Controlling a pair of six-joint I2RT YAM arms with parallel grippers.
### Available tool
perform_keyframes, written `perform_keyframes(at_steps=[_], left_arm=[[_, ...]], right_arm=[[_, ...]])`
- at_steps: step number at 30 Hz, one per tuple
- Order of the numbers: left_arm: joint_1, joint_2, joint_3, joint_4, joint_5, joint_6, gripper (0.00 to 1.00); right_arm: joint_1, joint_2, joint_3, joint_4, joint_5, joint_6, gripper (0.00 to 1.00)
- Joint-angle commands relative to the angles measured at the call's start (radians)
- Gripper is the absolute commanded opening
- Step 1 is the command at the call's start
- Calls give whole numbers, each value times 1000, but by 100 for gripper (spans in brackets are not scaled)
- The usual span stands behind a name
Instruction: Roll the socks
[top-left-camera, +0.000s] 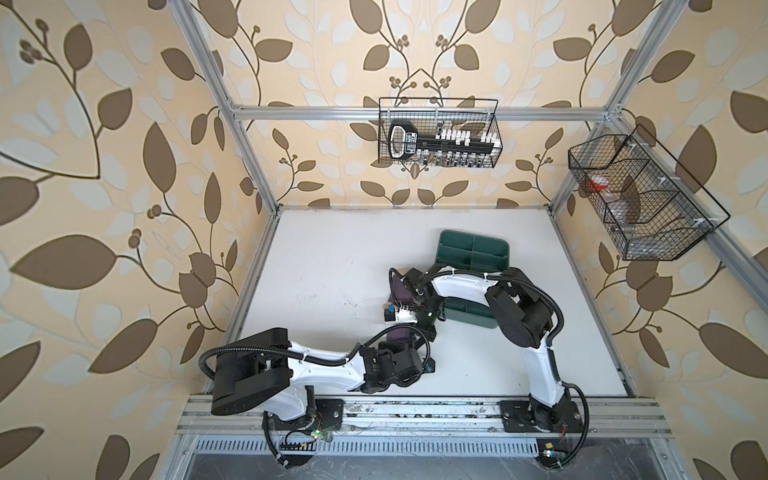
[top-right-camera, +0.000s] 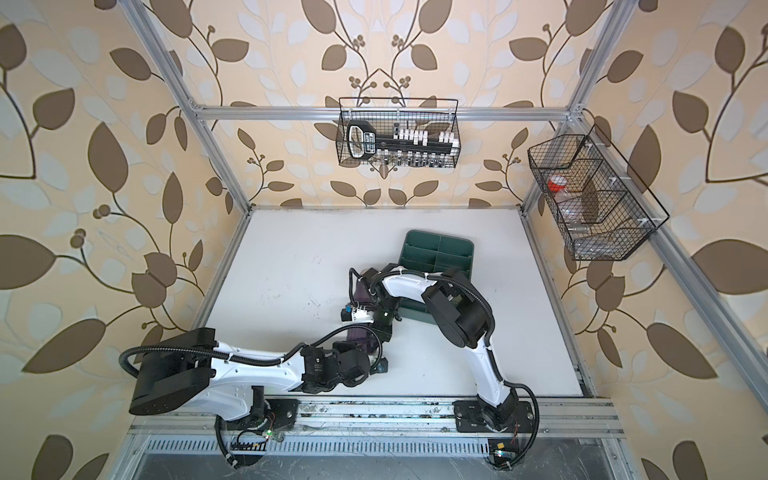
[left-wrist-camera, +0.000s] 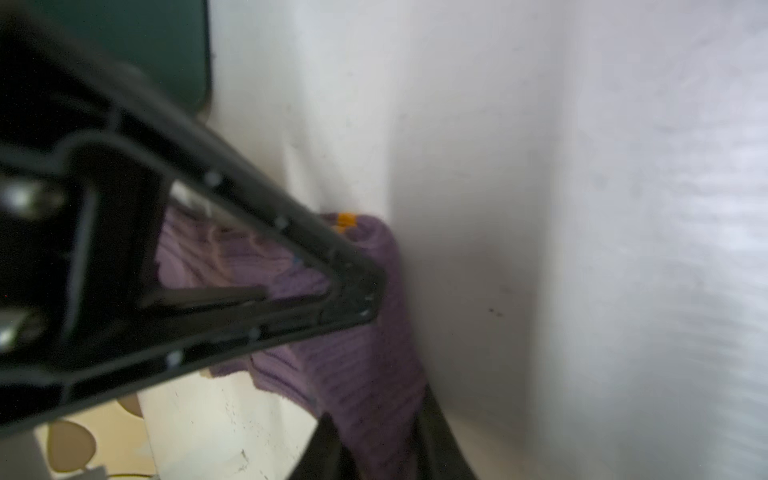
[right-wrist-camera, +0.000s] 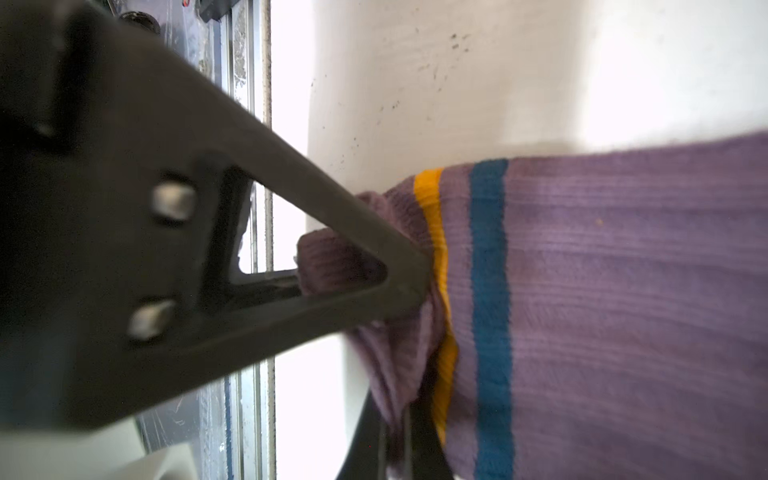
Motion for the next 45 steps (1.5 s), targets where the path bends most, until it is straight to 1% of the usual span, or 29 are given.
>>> perform_keyframes(at_steps=[1, 2, 4, 5, 6, 7, 10, 11, 13, 14, 17, 20, 21, 23, 25, 27, 28, 30, 32, 35, 37, 39, 41, 42, 45], left_arm=[[-5, 41, 33, -38, 89, -19, 2], [-5, 44, 38, -46, 95, -21, 0], [-5, 48, 47, -65, 113, -18, 0], [-5, 48, 47, -69, 119, -18, 0], [-5, 43, 47, -76, 126, -16, 0], [-5, 34, 49, -84, 132, -12, 0], [-2, 9, 46, -124, 155, 5, 0], [0, -31, 46, -140, 171, 11, 0], [10, -64, 52, -185, 207, 24, 0], [17, -78, 56, -202, 219, 24, 0], [43, -114, 80, -259, 267, 23, 0], [57, -114, 138, -334, 325, 17, 0], [59, -106, 165, -365, 349, 8, 0], [59, -79, 223, -407, 388, -34, 0], [59, -40, 275, -428, 419, -108, 0], [58, -6, 306, -422, 437, -198, 0], [51, 38, 320, -436, 457, -202, 0], [42, 81, 353, -467, 453, -227, 0], [42, 111, 385, -491, 479, -236, 0], [44, 147, 434, -508, 539, -304, 0], [44, 170, 446, -482, 599, -406, 0], [44, 191, 429, -420, 648, -534, 0], [44, 206, 388, -335, 679, -650, 0], [44, 206, 358, -287, 685, -701, 0], [44, 192, 285, -178, 700, -773, 0]], right_arm=[[0, 14, 20, -18, -31, -14, 0], [0, 13, 19, -17, -29, -16, 0], [-1, 2, 15, -8, -16, -10, 0], [-1, -7, 12, -2, -9, -7, 4], [-4, -22, 7, 10, 2, -4, 11], [-3, -46, -2, 27, 20, 2, 22], [-8, -144, -49, 79, 62, 6, 37], [-12, -184, -71, 112, 76, 17, 41], [-19, -296, -136, 197, 110, 44, 48], [-23, -348, -168, 239, 128, 57, 52], [-35, -545, -298, 382, 233, 96, 58], [-53, -770, -432, 562, 387, 161, 60], [-56, -848, -481, 629, 464, 188, 61], [-61, -1009, -568, 735, 582, 224, 62], [-60, -1167, -642, 815, 672, 227, 65], [-61, -1284, -680, 843, 727, 213, 65], [-61, -1343, -693, 848, 747, 200, 64], [-58, -1428, -711, 821, 761, 174, 63], [-41, -1504, -735, 763, 760, 90, 61], [29, -1604, -775, 676, 828, -68, 62], [72, -1661, -797, 643, 884, -175, 63], [96, -1692, -800, 639, 910, -214, 65], [105, -1703, -790, 606, 866, -224, 64], [110, -1702, -782, 564, 822, -226, 64], [150, -1697, -789, 443, 733, -230, 60]])
